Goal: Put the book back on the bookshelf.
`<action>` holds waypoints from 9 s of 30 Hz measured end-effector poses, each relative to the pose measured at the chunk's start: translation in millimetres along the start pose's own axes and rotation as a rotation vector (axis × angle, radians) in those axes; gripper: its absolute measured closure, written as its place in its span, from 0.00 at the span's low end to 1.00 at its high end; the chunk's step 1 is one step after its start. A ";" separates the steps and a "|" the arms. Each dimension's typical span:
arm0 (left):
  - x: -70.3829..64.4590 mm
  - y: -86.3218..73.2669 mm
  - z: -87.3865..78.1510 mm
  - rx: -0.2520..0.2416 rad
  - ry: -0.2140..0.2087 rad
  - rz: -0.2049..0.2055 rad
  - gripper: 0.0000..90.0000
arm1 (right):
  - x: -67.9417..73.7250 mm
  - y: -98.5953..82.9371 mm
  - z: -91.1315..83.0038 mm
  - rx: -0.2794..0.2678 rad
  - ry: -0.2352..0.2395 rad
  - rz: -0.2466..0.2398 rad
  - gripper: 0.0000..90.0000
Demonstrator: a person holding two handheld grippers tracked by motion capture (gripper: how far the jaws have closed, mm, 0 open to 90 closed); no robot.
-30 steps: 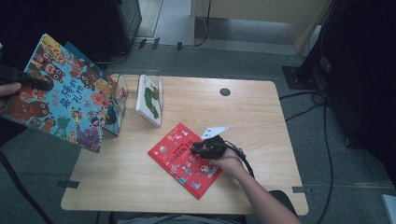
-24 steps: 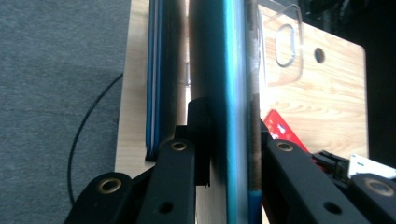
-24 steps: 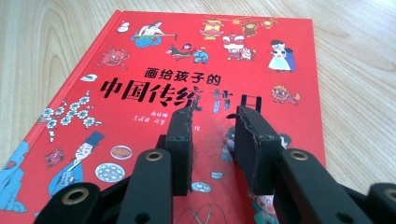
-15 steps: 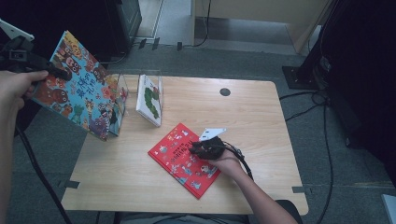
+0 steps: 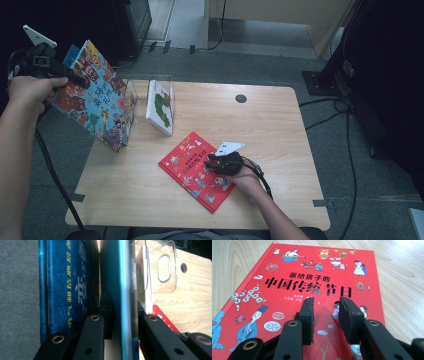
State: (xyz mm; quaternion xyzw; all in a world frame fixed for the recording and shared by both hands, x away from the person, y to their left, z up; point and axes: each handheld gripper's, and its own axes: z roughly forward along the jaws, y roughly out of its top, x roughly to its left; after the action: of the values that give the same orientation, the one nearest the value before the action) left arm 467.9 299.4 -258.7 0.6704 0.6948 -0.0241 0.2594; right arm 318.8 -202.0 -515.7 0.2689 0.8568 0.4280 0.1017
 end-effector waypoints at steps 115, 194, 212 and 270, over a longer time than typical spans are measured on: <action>-68.1 -199.6 160.1 0.037 -0.161 0.275 0.62 | -37.2 3.7 -15.7 0.060 0.038 0.066 0.74; -119.6 -212.4 258.3 0.031 -0.184 0.379 1.00 | -36.9 -48.2 -64.3 0.070 -0.137 0.214 0.99; -121.9 -200.8 262.4 0.019 -0.222 0.355 1.00 | -18.5 -53.1 -66.9 0.065 -0.147 0.226 1.00; -123.6 -220.3 262.5 0.035 -0.260 0.356 0.98 | -33.5 -35.7 -57.1 0.059 -0.104 0.415 0.81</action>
State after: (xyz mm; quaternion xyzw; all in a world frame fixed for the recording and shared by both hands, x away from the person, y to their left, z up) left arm 342.0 63.7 -506.4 0.7782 0.5256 -0.0764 0.3352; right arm 310.3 -276.5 -510.7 0.4642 0.7888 0.3999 0.0476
